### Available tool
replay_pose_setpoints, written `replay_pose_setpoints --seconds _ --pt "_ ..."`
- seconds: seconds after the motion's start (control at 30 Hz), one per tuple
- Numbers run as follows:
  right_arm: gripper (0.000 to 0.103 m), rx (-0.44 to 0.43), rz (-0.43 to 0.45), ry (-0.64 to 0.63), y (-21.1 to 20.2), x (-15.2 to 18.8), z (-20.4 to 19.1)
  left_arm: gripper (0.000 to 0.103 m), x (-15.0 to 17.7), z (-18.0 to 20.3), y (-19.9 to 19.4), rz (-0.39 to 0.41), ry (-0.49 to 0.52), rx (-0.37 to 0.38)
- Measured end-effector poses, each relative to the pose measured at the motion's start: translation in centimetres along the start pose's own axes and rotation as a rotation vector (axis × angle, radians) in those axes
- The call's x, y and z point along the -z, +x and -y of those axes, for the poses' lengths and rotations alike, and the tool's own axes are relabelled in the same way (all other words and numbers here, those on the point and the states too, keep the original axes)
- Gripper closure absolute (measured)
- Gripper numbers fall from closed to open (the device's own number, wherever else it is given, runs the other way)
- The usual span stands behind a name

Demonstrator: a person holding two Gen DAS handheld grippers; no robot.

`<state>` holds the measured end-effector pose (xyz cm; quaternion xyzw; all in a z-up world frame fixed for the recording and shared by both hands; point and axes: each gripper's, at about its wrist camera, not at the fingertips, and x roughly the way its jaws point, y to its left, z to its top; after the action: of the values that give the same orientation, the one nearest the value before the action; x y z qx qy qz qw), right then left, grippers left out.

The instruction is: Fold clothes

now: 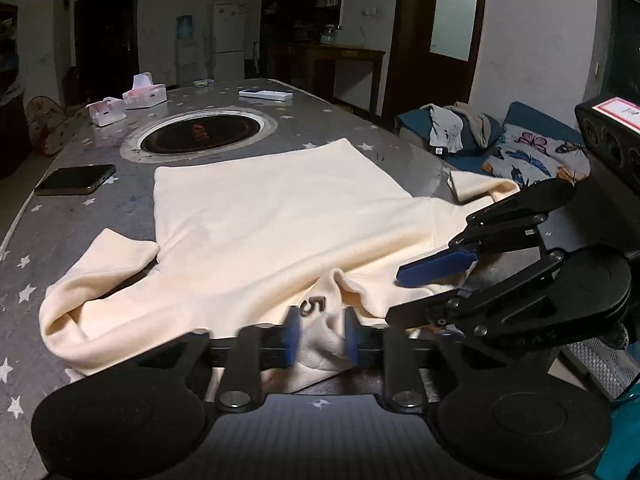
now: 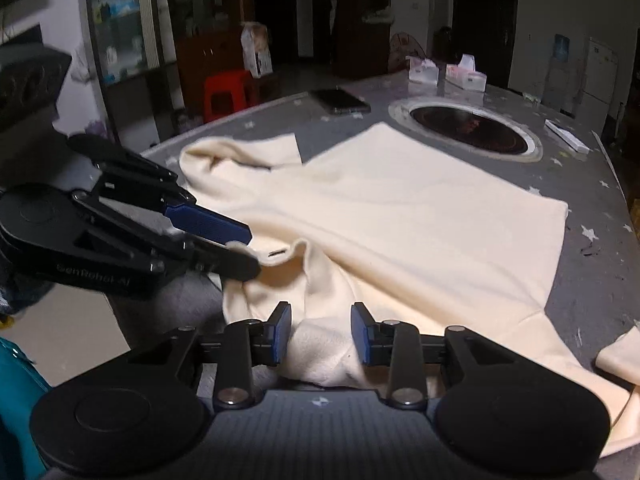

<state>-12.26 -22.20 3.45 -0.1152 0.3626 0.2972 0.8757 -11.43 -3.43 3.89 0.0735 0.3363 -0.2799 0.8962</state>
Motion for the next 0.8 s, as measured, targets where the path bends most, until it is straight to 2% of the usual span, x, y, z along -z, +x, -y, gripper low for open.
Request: replay_pose_setpoints --seconds 0.07,0.13,0.3,0.47,0.53,0.67,0.8 --pt "0.093 0.013 -0.005 -0.01 -0.2 0.4 0.0 0.093 0.1 0.1 -0.2 0.009 0.013 0.01" --pt "0.097 0.022 0.006 -0.015 -1.0 0.5 0.1 0.094 0.1 0.2 -1.0 0.026 0.023 0.024" --pt "0.099 0.0 0.019 -0.003 -3.7 0.9 0.3 0.095 0.6 -0.1 -2.6 0.036 0.03 0.078" --pt "0.099 -0.06 -0.059 -0.011 -3.6 2.4 -0.3 0.094 2.0 0.1 -1.9 -0.035 0.051 0.117" --pt "0.098 -0.084 -0.064 -0.014 -3.8 2.4 -0.3 0.093 2.0 0.2 -2.0 -0.04 0.069 0.126" --pt "0.093 -0.119 -0.016 0.015 -5.0 1.4 0.6 0.09 0.7 -0.3 -3.0 0.007 0.087 0.136" --pt "0.093 -0.087 0.017 0.062 -4.2 1.0 1.6 0.09 -1.3 -0.8 -3.0 0.07 0.052 0.121"
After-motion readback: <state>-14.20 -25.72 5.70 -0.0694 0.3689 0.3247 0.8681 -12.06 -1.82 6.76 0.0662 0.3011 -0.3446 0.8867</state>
